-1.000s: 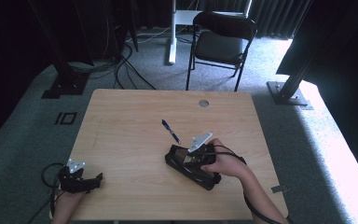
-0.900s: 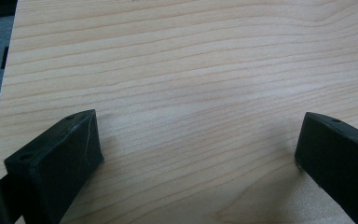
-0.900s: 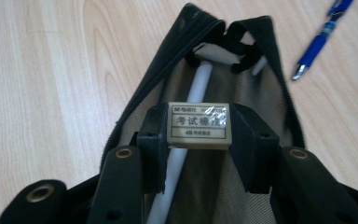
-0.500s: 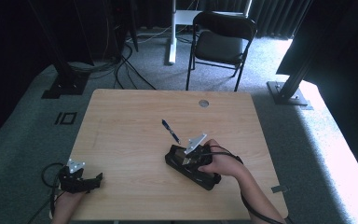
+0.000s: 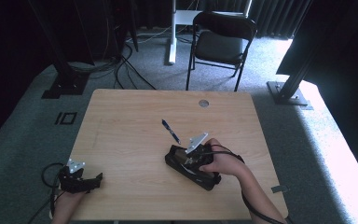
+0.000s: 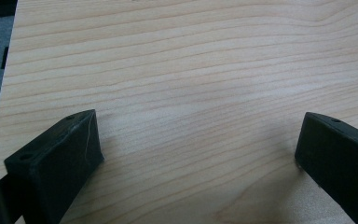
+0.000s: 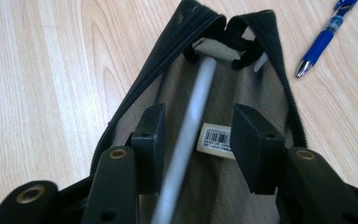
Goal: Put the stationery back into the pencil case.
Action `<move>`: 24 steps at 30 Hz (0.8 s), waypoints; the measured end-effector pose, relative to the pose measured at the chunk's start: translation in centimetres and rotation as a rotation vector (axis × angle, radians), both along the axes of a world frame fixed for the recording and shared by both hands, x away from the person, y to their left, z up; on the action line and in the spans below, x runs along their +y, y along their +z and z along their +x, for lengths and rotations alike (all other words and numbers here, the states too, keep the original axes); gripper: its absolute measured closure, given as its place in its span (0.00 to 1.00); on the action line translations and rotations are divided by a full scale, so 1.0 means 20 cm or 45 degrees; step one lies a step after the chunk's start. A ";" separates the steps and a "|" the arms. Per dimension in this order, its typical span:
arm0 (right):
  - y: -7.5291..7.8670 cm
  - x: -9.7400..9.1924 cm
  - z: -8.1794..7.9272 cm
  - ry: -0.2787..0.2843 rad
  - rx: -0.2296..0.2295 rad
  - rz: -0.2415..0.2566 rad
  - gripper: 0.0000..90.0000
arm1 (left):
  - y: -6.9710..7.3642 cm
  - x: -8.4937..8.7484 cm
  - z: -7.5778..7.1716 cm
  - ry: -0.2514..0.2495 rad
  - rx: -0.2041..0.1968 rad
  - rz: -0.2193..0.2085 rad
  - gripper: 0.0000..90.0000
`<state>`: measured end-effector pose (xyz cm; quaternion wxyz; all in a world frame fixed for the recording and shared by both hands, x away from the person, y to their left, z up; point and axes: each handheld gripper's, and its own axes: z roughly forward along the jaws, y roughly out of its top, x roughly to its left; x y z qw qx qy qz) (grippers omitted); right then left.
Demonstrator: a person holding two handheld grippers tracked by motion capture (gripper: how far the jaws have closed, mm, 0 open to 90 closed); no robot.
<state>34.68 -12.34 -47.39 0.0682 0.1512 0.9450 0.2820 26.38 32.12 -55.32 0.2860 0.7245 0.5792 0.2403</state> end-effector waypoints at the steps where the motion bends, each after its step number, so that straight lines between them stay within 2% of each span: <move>1: 0.01 0.00 0.00 -0.001 -0.006 0.002 0.62 | 0.00 0.00 0.00 0.000 0.000 0.000 0.01; 7: 0.04 -0.02 0.00 -0.008 -0.020 0.021 0.62 | 0.00 0.00 0.00 -0.002 -0.001 0.002 0.01; 14: 0.11 -0.06 0.01 -0.025 -0.045 0.080 0.62 | 0.00 0.00 0.00 0.000 -0.002 0.000 0.01; 24: 0.15 -0.08 0.06 -0.100 -0.068 0.161 0.62 | 0.00 0.00 0.00 0.000 0.000 0.001 0.01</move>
